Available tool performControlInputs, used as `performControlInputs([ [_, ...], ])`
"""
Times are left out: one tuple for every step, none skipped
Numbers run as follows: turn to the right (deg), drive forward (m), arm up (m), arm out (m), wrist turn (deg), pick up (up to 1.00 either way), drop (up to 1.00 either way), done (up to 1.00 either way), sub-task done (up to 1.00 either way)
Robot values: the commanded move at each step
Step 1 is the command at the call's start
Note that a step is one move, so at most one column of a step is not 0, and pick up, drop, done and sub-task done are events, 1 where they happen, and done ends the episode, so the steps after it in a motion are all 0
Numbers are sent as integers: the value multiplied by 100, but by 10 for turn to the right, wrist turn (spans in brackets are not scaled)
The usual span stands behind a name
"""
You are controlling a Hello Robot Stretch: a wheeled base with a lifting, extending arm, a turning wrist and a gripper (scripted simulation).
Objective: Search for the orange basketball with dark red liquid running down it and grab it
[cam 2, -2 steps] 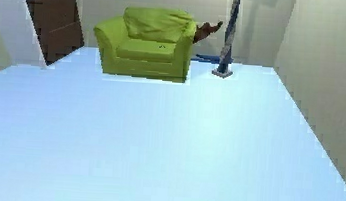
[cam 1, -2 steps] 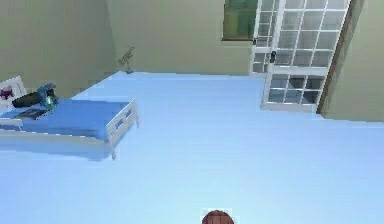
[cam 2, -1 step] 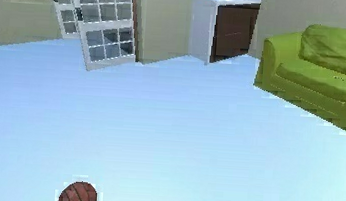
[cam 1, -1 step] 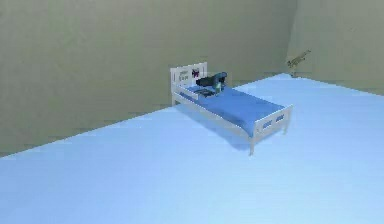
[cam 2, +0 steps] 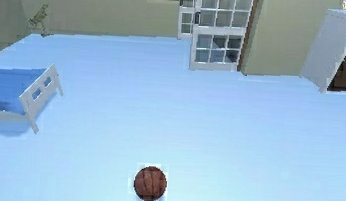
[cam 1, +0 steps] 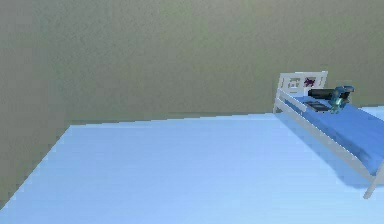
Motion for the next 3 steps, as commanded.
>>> performControlInputs([
  [0,0,18,0,0,0,0,0,0],
  [0,0,0,50,0,0,0,0,0],
  [0,0,0,0,450,0,0,0,0],
])
